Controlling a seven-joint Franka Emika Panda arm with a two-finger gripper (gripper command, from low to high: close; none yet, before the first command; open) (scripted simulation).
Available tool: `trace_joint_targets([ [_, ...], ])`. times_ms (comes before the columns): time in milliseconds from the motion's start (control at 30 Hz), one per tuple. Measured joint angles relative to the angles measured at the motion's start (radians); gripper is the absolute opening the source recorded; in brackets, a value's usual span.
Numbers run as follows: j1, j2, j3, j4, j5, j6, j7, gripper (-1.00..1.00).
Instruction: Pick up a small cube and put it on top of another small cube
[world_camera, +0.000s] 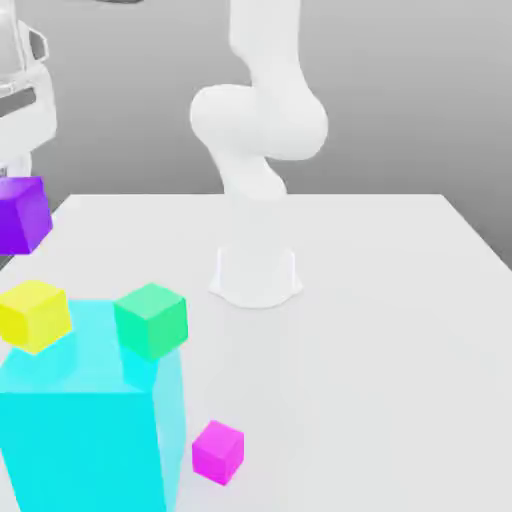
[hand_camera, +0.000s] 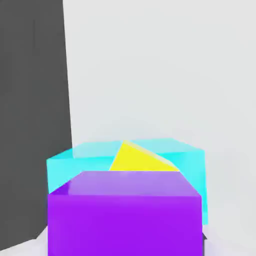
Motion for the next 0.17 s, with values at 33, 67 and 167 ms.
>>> trace_joint_targets([
  [33,0.000,0.014,0.001,-0.027,-0.003,0.042,0.004,-1.00],
  [67,0.000,0.022,0.002,-0.042,-0.004,0.065,0.007,1.00],
  [167,0.000,0.022,0.002,-0.042,-0.004,0.065,0.007,1.00],
])
